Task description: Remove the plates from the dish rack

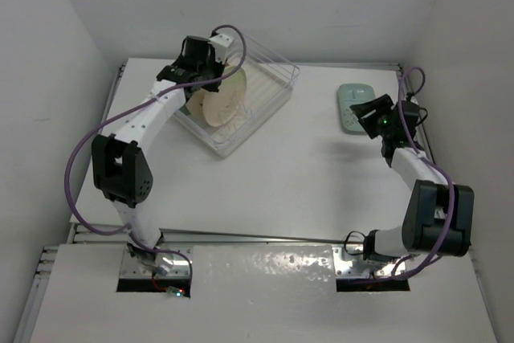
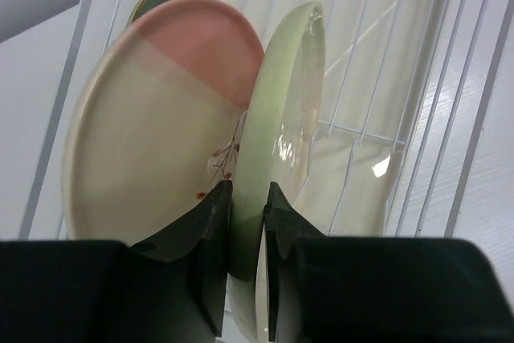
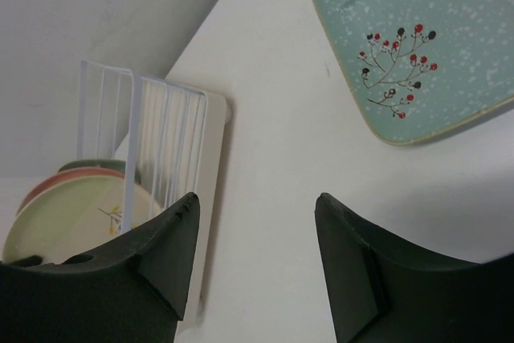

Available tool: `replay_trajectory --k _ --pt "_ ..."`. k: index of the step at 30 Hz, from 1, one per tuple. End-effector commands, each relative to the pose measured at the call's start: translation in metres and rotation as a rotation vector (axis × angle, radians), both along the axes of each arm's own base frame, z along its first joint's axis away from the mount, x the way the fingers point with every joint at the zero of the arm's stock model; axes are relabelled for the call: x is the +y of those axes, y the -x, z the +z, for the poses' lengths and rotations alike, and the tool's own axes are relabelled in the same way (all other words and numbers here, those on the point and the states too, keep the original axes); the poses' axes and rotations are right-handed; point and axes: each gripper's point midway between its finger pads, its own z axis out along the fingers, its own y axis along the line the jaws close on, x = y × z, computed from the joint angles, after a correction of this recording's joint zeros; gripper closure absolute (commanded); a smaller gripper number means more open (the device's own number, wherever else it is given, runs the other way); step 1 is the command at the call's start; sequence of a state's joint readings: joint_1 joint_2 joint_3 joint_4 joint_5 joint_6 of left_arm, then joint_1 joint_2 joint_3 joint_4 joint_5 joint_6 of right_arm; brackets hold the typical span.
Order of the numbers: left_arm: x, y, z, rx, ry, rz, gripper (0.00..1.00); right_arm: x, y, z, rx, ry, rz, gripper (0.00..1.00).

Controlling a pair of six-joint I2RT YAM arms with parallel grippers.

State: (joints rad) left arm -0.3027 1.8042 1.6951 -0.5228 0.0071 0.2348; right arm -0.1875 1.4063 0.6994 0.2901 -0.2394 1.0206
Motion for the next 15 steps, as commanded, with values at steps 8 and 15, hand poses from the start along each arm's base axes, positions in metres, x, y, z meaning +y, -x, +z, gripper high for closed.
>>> replay_trajectory --k 8,15 --pt "-0.010 -0.001 0.031 -0.068 0.010 -0.093 1.00 -0.002 0.000 0.037 -0.110 0.075 0.017 0.41" --pt "-0.010 -0.026 0.108 -0.305 -0.072 -0.123 1.00 -0.002 0.001 0.048 -0.124 0.105 0.027 0.41"
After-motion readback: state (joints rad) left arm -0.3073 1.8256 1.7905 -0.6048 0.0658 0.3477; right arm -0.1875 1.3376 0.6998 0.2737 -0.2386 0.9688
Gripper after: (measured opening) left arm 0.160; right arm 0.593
